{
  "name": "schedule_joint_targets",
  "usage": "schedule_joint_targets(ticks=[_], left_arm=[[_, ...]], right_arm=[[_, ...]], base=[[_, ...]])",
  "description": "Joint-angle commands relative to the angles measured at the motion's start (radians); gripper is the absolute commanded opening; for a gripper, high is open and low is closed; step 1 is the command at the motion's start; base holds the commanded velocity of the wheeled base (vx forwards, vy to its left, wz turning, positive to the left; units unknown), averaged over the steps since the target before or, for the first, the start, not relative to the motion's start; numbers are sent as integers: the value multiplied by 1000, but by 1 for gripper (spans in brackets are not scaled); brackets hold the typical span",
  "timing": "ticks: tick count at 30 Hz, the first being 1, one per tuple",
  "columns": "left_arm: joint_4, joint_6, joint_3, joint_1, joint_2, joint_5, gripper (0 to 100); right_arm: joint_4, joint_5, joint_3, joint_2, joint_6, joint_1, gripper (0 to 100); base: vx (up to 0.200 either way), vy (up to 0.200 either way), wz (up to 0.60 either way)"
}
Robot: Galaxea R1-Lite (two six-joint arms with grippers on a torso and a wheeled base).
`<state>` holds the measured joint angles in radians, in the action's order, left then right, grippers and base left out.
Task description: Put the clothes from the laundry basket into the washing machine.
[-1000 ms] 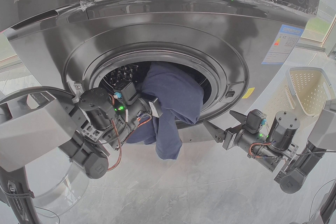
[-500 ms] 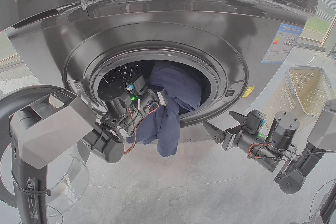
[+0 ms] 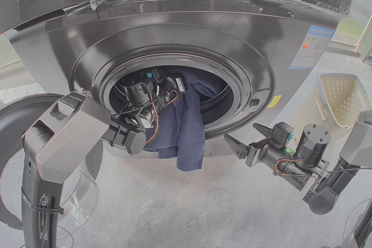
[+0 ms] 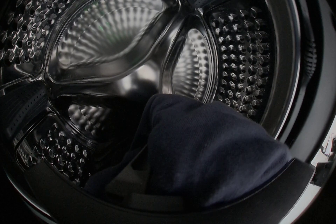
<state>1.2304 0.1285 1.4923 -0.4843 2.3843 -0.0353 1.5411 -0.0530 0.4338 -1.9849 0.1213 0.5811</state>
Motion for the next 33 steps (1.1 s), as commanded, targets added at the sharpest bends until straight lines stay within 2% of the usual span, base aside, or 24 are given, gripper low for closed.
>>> schedule_joint_targets(ticks=[1, 4, 5, 10, 14, 15, 21, 33], left_arm=[[-34, 13, 80, 6, 18, -11, 0], [-35, 16, 66, 4, 16, -11, 0], [-35, 17, 66, 4, 16, -12, 100], [-54, 28, 6, 4, -7, -15, 100], [-197, 57, -115, 4, -88, -15, 100], [-203, 59, -121, 3, -91, -14, 100], [-302, 54, -198, -4, -111, -3, 100], [-365, 37, -196, -7, -43, 0, 100]], right_arm=[[1, 1, 0, -6, 0, 0, 100], [1, 1, 2, -6, 0, -1, 100], [1, 1, 2, -6, 0, -1, 100], [1, 1, 3, -6, 0, 0, 100], [1, 1, 5, -6, 0, -1, 100], [1, 1, 5, -6, 0, 0, 100], [1, 1, 3, -6, 0, 0, 100], [1, 1, 3, -6, 0, 0, 100]], base=[[0, 0, 0], [0, 0, 0], [0, 0, 0], [0, 0, 0], [0, 0, 0], [0, 0, 0], [0, 0, 0], [0, 0, 0]])
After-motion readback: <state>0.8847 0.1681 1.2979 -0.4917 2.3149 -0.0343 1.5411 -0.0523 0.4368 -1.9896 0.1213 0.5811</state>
